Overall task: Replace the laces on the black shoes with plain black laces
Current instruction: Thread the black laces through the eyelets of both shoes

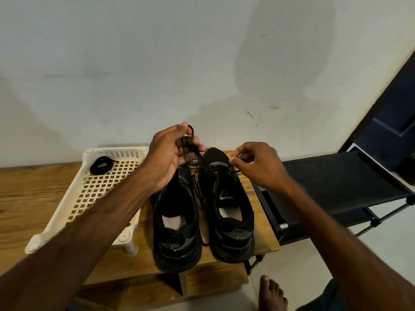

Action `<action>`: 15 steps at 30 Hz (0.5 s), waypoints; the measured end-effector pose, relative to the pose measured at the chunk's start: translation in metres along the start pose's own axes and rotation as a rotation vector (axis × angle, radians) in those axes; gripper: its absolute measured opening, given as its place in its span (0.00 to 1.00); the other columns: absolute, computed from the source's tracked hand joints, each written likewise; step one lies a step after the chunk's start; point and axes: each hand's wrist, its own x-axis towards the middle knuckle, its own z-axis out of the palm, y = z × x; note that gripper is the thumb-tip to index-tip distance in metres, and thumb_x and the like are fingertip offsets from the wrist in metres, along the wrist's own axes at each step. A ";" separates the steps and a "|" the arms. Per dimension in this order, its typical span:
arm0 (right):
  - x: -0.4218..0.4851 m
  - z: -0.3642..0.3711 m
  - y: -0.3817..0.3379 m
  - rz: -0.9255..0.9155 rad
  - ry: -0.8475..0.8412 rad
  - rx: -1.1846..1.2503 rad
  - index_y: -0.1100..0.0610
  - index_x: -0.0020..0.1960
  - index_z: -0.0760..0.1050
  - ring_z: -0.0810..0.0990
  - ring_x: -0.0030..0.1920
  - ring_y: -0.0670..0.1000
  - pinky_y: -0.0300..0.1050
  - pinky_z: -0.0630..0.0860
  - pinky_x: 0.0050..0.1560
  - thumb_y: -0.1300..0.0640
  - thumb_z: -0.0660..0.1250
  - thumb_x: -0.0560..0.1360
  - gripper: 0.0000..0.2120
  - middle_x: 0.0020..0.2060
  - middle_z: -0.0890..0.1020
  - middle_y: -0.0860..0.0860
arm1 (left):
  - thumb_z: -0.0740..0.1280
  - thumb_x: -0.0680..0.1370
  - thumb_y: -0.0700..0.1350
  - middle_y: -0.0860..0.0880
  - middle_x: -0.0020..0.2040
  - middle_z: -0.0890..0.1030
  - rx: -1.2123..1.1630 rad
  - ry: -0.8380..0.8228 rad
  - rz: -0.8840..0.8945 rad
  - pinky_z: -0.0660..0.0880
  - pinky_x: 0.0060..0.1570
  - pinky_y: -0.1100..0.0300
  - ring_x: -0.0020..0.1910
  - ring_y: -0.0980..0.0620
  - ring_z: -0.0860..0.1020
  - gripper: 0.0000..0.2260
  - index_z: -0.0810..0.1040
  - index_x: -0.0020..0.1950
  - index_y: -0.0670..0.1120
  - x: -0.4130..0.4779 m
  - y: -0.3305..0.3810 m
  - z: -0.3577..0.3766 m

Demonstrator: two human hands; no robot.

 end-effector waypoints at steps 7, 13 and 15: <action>-0.004 0.012 -0.007 -0.011 -0.268 -0.134 0.52 0.63 0.78 0.80 0.49 0.45 0.30 0.73 0.42 0.61 0.79 0.72 0.22 0.48 0.80 0.47 | 0.74 0.77 0.53 0.59 0.33 0.77 0.901 -0.051 0.205 0.73 0.34 0.67 0.29 0.62 0.75 0.06 0.80 0.51 0.54 -0.002 -0.023 -0.002; -0.001 0.015 -0.006 -0.005 -0.238 -0.165 0.54 0.65 0.77 0.80 0.56 0.47 0.29 0.72 0.44 0.65 0.78 0.71 0.25 0.57 0.81 0.49 | 0.73 0.75 0.53 0.58 0.46 0.86 1.502 -0.157 0.209 0.79 0.49 0.57 0.47 0.54 0.83 0.06 0.87 0.50 0.59 -0.006 -0.034 0.005; -0.001 0.017 -0.005 0.003 -0.220 -0.180 0.55 0.65 0.77 0.79 0.57 0.48 0.31 0.73 0.47 0.64 0.77 0.71 0.24 0.59 0.80 0.50 | 0.73 0.74 0.51 0.58 0.44 0.86 1.446 -0.133 0.198 0.80 0.48 0.57 0.45 0.55 0.83 0.05 0.87 0.48 0.59 -0.004 -0.032 0.004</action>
